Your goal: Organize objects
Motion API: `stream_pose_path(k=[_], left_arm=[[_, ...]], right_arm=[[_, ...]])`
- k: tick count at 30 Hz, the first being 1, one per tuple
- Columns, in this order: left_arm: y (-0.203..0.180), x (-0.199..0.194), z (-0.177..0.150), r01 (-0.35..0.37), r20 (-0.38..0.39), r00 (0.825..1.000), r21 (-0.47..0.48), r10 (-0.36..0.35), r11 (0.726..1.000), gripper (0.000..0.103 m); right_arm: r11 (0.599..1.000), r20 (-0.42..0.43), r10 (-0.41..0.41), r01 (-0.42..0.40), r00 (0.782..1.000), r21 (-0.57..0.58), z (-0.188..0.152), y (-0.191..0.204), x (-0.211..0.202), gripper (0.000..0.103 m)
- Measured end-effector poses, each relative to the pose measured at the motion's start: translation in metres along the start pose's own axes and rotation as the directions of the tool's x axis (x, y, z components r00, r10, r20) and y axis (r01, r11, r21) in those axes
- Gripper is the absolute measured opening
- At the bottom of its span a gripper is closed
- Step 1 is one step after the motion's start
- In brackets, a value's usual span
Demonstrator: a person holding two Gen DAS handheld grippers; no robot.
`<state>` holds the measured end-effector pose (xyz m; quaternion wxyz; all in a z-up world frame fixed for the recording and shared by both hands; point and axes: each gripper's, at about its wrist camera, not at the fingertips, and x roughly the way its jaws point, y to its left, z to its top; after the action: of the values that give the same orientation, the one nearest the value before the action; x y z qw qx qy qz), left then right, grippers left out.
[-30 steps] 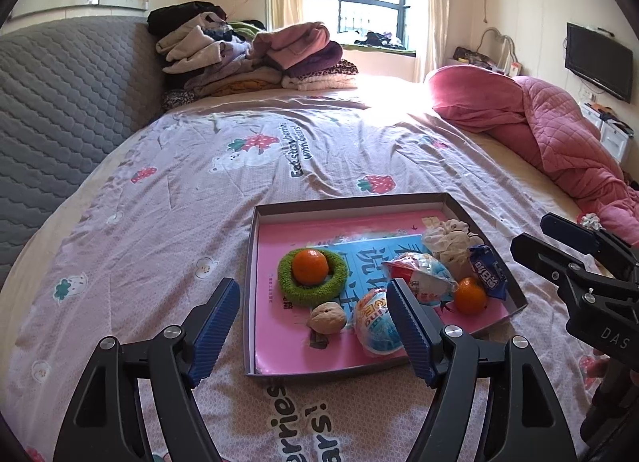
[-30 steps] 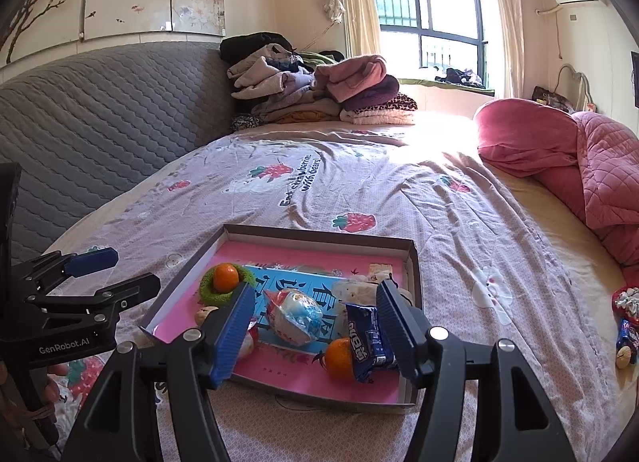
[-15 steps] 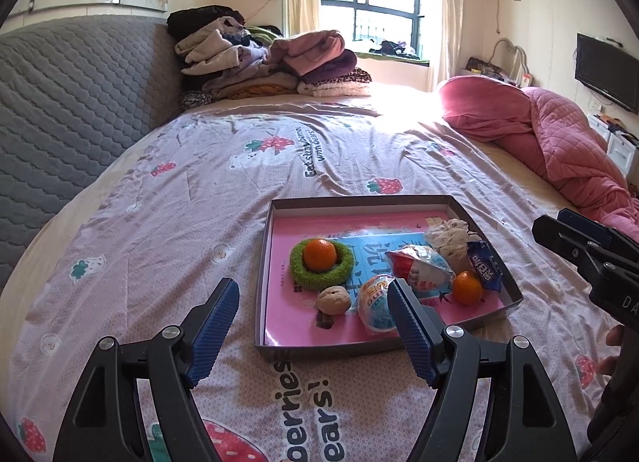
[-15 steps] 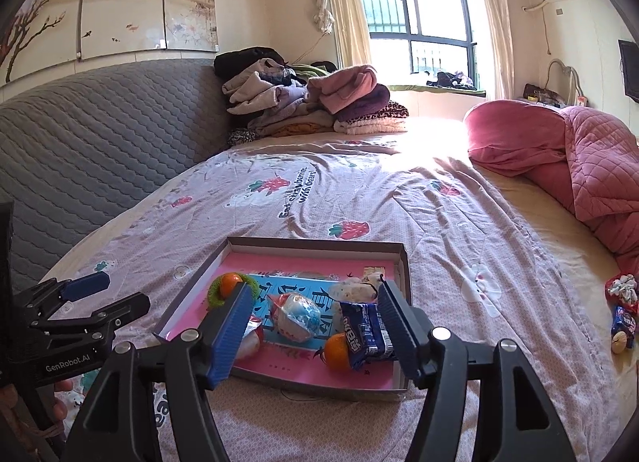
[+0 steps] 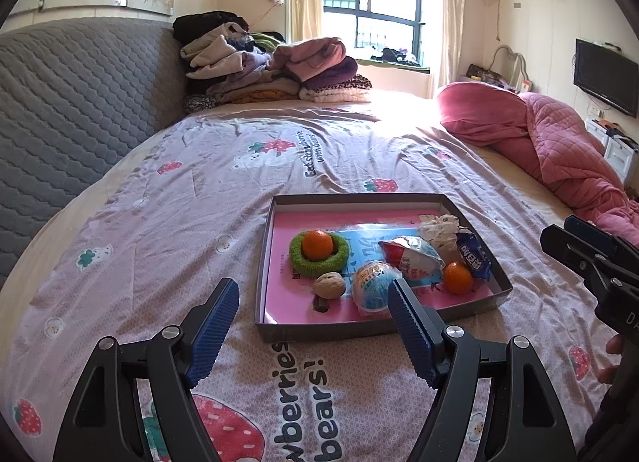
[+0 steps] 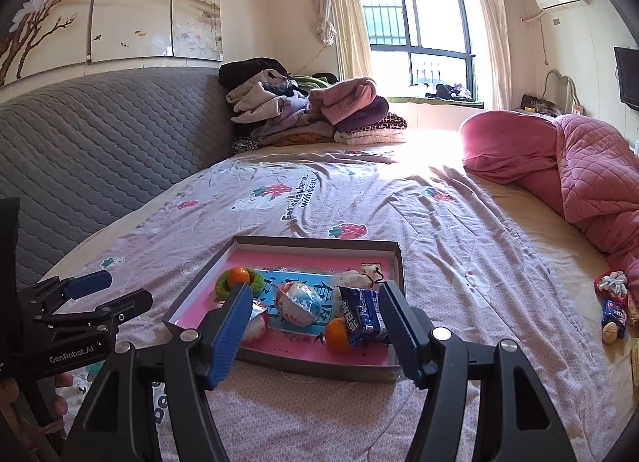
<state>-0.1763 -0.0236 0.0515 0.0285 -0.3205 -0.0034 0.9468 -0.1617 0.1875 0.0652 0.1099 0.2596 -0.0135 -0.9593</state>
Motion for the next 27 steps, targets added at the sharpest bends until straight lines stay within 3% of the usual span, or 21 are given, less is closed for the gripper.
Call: stream_pose_path(k=[27], left_arm=[[-0.005,0.029,-0.046,-0.057,-0.074,0.996,0.019,0.058,0.998,0.078]], right_arm=[[0.999,-0.046,-0.047,0.048,0.998,0.019,-0.039,-0.004,0.015,0.065]])
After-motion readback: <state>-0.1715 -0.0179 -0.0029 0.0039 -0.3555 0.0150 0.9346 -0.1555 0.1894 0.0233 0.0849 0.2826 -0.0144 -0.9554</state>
